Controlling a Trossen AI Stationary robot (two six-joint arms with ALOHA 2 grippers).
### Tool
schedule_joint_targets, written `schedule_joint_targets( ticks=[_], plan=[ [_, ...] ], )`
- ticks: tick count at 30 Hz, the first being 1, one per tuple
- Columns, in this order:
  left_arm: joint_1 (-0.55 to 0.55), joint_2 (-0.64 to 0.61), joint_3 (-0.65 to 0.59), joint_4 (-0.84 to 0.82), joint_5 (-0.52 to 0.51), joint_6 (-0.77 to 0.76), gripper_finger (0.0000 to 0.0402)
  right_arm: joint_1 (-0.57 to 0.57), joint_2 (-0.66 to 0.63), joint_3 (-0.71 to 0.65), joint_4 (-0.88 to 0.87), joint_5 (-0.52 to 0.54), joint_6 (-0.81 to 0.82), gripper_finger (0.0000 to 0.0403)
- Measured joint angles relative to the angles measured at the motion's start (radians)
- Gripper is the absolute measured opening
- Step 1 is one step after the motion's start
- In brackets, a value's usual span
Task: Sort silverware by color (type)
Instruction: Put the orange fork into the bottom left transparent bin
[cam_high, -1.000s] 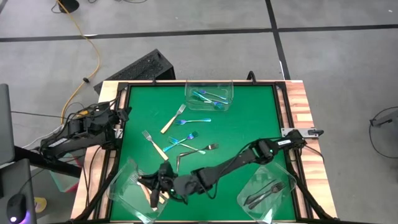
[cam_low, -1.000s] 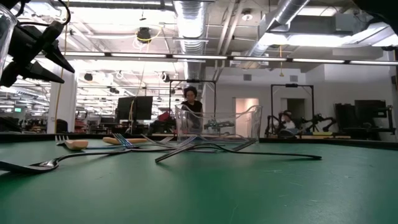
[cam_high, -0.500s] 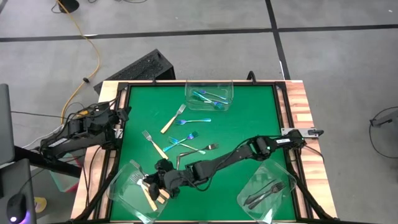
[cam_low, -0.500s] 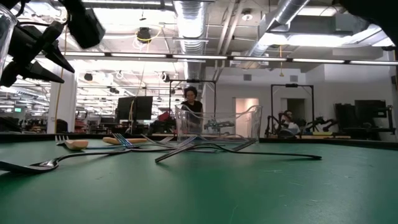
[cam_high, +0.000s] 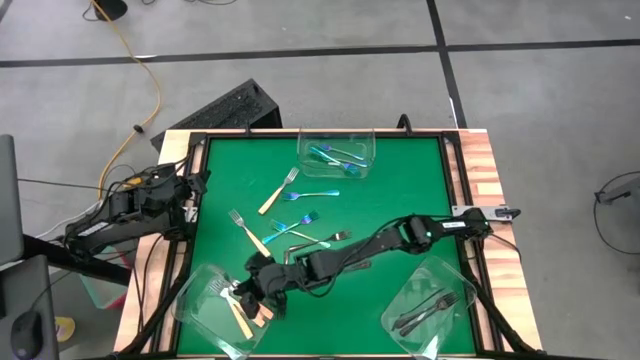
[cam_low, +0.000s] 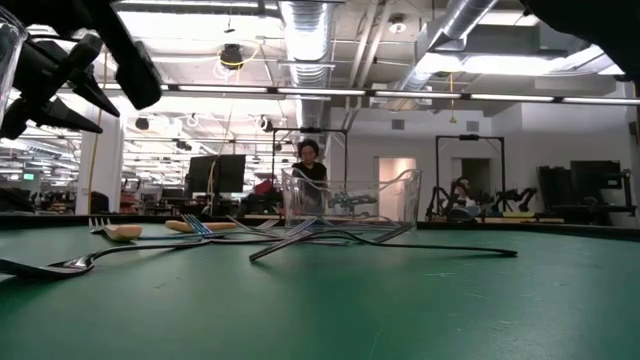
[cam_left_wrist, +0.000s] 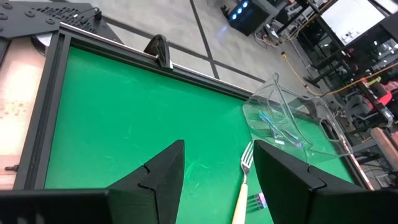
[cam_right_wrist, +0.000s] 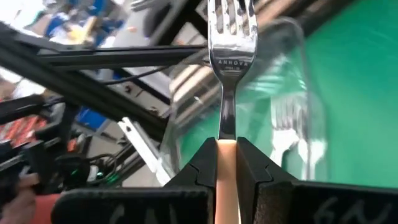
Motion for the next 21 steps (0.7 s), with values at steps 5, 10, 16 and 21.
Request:
schedule_joint_targets(
  ticks=[5, 10, 16, 21],
  plan=[
    [0.0, 0.0, 0.0, 0.0, 0.0, 0.0, 0.0176, -0.006, -0.002, 0.0, 0.035, -0.04, -0.061, 0.0037],
    [0.0, 0.0, 0.0, 0.0, 0.0, 0.0, 0.0176, -0.013, 0.0, 0.0, 0.033, -0.085, -0.159, 0.0036],
    [0.0, 0.0, 0.0, 0.0, 0.0, 0.0, 0.0176, -0.039, 0.0, 0.0, 0.085, -0.112, -0.233, 0.0036],
    [0.0, 0.0, 0.0, 0.0, 0.0, 0.0, 0.0176, -0.044, 0.0, 0.0, 0.079, -0.129, -0.255, 0.0036]
  ],
)
